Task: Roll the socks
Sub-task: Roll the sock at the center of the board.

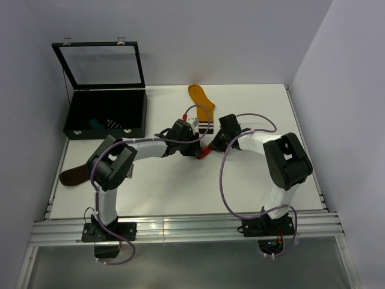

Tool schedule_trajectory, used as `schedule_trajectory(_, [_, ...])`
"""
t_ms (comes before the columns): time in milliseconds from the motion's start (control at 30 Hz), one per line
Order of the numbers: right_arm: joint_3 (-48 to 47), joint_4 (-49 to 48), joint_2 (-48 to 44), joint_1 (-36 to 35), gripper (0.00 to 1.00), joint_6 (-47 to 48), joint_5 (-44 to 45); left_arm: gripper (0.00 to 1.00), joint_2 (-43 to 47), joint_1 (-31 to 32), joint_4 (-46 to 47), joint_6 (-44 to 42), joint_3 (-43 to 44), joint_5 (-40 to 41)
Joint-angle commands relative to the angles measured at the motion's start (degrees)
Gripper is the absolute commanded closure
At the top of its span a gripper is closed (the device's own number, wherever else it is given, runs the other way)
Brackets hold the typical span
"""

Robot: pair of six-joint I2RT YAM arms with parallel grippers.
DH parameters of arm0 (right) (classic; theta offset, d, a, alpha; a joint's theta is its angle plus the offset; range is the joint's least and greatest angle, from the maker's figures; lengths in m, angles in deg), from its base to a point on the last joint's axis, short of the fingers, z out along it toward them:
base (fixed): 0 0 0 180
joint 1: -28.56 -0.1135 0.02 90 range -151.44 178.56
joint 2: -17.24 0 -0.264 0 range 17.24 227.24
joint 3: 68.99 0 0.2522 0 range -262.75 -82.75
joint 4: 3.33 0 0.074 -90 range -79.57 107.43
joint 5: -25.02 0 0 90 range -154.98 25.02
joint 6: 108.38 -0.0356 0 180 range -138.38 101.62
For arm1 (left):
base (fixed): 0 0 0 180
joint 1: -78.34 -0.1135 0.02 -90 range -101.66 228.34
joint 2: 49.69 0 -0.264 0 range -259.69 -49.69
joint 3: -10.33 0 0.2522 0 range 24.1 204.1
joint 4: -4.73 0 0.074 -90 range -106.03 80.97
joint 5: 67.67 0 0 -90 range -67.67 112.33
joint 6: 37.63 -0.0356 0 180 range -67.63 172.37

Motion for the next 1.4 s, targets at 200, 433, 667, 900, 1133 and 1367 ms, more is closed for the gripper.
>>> schedule_trajectory(200, [-2.13, 1.76, 1.47, 0.66, 1.0, 2.8, 0.82, 0.56, 11.6, 1.8, 2.14, -9.98, -5.96, 12.75])
schedule_trajectory(433, [-3.09, 2.38, 1.65, 0.75, 1.0, 3.59, -0.15, 0.55, 14.6, 8.31, 8.92, -18.61, -7.11, 18.47])
schedule_trajectory(667, [-3.18, 2.38, 2.26, 0.66, 1.0, 3.76, -1.12, 0.54, 11.0, 11.39, 10.76, -20.72, -6.66, 19.34])
schedule_trajectory(900, [-3.18, 2.29, 2.7, 0.66, 1.0, 3.59, -1.73, 0.54, 7.48, 11.65, 10.94, -22.22, -5.52, 20.4])
schedule_trajectory(1133, [-3.27, 2.03, 2.97, 0.58, 1.0, 3.59, -1.91, 0.54, 5.37, 11.74, 10.59, -21.96, -5.61, 23.82])
schedule_trajectory(1367, [-3.44, 1.94, 3.32, 0.49, 1.0, 3.76, -2.44, 0.51, 8.26, 12.09, 12.61, -22.57, -7.1, 25.76])
